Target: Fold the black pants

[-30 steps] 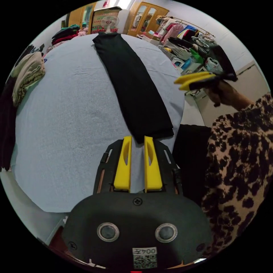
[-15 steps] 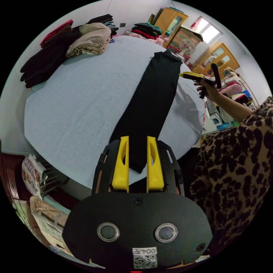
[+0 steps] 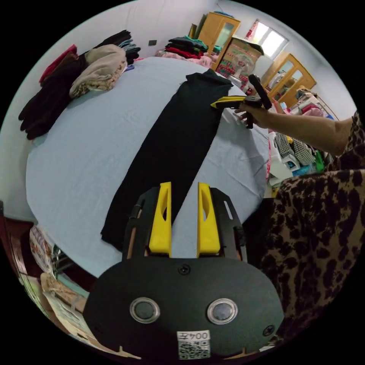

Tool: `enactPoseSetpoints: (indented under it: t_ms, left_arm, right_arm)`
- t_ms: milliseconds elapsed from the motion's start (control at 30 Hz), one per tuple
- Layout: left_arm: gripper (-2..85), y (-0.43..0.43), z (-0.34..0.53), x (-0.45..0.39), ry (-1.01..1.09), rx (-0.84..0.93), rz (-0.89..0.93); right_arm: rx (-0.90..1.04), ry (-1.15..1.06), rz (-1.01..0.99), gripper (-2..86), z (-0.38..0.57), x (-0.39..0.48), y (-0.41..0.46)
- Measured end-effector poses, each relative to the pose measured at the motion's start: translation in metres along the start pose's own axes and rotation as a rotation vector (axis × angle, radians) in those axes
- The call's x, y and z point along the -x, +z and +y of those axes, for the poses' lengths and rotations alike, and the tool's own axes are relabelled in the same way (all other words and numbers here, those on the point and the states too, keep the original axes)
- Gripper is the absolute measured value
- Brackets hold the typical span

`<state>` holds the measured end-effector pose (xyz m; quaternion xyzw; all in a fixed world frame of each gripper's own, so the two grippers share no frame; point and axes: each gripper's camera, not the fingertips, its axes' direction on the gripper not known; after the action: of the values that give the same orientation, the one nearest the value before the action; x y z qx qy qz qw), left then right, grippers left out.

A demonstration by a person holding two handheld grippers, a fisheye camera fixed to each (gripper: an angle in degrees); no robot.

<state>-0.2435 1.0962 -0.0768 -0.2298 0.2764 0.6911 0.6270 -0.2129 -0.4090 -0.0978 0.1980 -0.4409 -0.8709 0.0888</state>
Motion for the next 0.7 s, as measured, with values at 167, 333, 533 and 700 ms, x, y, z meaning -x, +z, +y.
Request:
enactPoseSetpoints:
  t_ms: [167, 333, 533, 700]
  left_arm:
    - [10.2, 0.032, -0.065, -0.032, 0.068, -0.032, 0.031]
    - [9.5, 0.06, -0.119, -0.072, 0.091, -0.014, 0.01]
    - [9.3, 0.087, -0.173, -0.115, -0.024, -0.013, -0.049]
    - [8.8, 0.117, -0.22, -0.151, -0.063, 0.027, -0.084]
  right_arm:
    - [0.0, -0.009, -0.014, 15.9, -0.02, -0.053, 0.011]
    - [-0.002, 0.001, -0.029, 15.4, -0.037, -0.103, 0.02]
    - [-0.003, -0.003, -0.017, 14.6, -0.056, -0.164, 0.034]
    - [-0.005, -0.02, -0.049, 13.5, -0.069, -0.221, 0.043]
